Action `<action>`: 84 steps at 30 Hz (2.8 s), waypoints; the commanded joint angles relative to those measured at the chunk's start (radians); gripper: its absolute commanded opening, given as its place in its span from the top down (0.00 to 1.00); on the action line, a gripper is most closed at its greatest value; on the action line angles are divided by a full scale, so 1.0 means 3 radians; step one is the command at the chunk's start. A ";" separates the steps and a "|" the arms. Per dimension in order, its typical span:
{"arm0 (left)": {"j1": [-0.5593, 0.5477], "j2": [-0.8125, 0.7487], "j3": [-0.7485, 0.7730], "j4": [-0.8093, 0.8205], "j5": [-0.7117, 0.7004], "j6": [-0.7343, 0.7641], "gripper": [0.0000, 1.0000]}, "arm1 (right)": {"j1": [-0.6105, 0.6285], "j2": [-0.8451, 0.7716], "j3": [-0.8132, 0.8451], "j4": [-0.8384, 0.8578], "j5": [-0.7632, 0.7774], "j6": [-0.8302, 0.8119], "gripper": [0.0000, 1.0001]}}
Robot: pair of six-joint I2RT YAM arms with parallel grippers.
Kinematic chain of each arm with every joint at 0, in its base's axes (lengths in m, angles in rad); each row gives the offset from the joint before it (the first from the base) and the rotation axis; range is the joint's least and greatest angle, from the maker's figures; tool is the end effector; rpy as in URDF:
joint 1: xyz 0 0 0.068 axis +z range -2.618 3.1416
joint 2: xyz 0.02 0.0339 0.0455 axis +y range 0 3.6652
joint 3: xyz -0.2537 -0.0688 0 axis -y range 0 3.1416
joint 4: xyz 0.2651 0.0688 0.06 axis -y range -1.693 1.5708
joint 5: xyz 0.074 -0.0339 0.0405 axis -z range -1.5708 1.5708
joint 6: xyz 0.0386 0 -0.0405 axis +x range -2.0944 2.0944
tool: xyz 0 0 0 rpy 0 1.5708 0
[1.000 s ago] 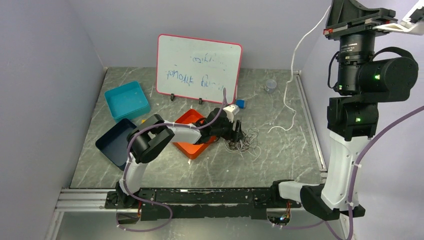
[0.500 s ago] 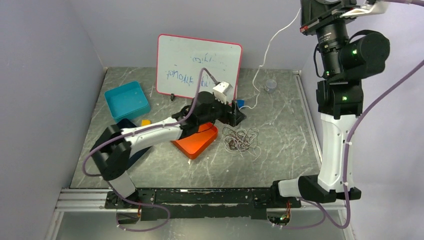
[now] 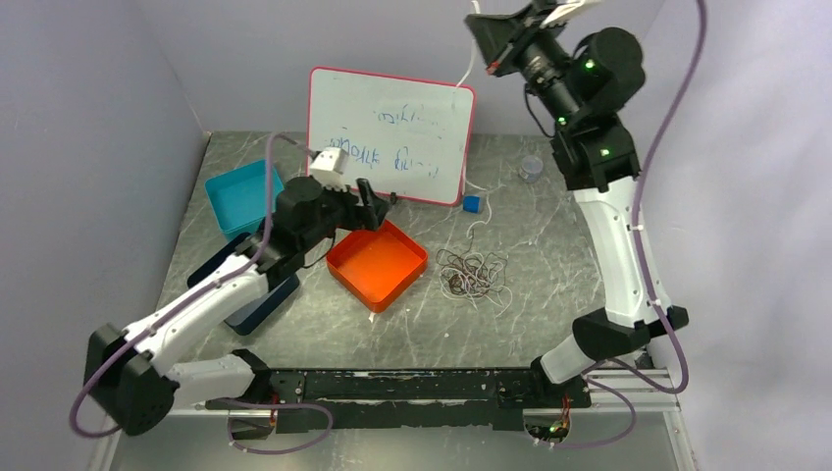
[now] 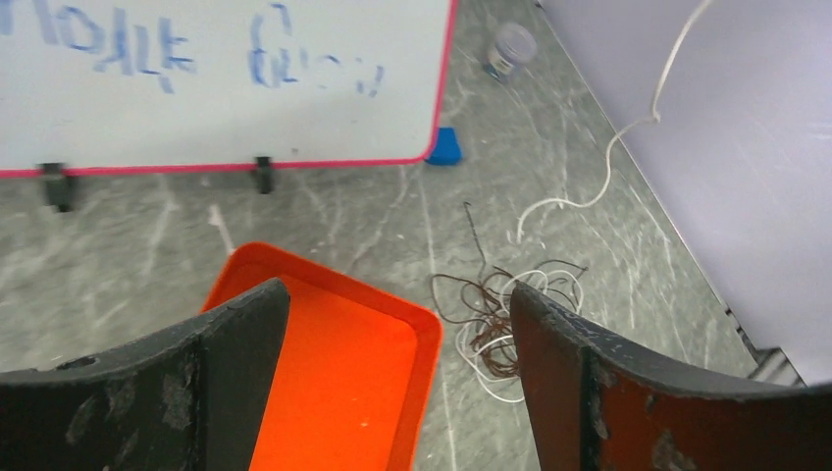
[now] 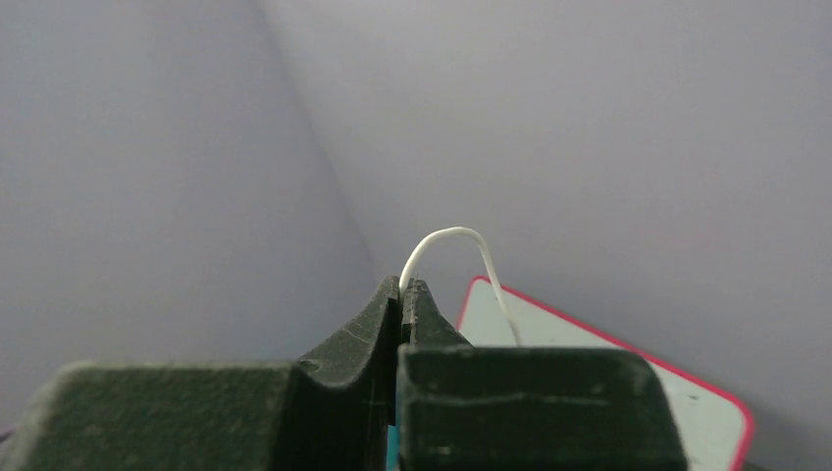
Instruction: Untangle the cables
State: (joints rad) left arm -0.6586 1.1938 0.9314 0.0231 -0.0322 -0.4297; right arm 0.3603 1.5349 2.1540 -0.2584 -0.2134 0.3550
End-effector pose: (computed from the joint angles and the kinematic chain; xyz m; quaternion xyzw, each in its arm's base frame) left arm 0.2440 -0.1873 0.3119 0.0799 0.7823 -0.3089 0.5349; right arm 0.2746 0.1122 0.6092 -0.0891 0.5653 0.3430 0.7448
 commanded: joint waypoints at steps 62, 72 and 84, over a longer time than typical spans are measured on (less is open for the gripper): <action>0.0539 -0.1019 -0.0251 -0.1639 -0.0911 0.0132 0.06 | 0.1297 0.0648 -0.3011 0.0619 0.0027 0.0298 0.97; 0.0539 -0.1014 -0.0258 -0.1683 -0.0862 0.0362 0.06 | 0.1398 0.1177 -0.2791 0.0470 0.0035 0.0187 0.91; 0.0539 -0.0979 -0.0260 -0.1663 -0.0780 0.0338 0.06 | 0.1463 0.1165 -0.2781 0.0397 0.0416 0.0148 0.58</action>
State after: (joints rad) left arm -0.5064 0.9024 0.8513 -0.4702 -0.2901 -0.3363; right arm 0.7956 1.9156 1.3033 -0.1341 -0.1513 0.4088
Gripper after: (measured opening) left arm 0.939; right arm 0.362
